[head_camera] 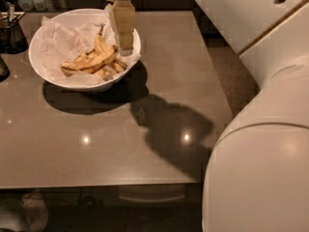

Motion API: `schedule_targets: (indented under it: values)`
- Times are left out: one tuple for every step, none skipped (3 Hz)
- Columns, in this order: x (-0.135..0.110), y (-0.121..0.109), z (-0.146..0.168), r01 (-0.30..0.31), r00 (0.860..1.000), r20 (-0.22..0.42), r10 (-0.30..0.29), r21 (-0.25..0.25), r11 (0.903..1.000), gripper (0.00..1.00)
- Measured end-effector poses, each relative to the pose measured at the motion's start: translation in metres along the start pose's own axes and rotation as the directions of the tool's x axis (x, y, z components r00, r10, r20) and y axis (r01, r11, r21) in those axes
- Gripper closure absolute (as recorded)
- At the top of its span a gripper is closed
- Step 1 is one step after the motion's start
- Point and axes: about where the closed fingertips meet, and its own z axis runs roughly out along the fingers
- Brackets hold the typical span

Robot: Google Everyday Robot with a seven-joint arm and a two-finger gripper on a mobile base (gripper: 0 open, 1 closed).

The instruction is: Pick banana from white bowl

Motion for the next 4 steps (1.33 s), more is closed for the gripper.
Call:
schedule_targets:
  values:
    - [-0.006, -0.006, 0.010, -0.013, 0.999, 0.036, 0.013, -0.009, 0.9999, 0.00]
    - [-0.016, -0.013, 0.028, -0.026, 0.997, 0.077, 0.030, -0.053, 0.9983, 0.00]
    - [-0.022, -0.021, 0.042, -0.060, 0.991, 0.116, 0.069, -0.080, 0.9950, 0.00]
    - [-0.026, -0.027, 0.053, -0.092, 0.985, 0.136, 0.105, -0.101, 0.9906, 0.00]
